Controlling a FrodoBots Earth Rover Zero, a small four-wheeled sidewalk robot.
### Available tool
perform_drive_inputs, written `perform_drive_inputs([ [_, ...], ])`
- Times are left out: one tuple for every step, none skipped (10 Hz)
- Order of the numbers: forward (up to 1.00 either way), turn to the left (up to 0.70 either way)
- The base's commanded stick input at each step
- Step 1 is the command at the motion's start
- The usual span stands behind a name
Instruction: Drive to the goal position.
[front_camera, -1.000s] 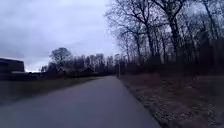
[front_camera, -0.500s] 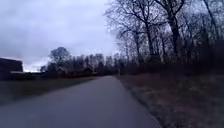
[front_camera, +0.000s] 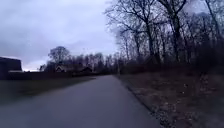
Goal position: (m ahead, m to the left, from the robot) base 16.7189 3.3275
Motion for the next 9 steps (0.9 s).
perform_drive_inputs([
  [0.70, 0.35],
  [0.70, 0.19],
  [0.70, 0.03],
  [0.70, 0.00],
  [0.70, 0.00],
  [0.70, 0.00],
  [0.70, 0.00],
  [0.70, 0.00],
  [0.70, 0.00],
])
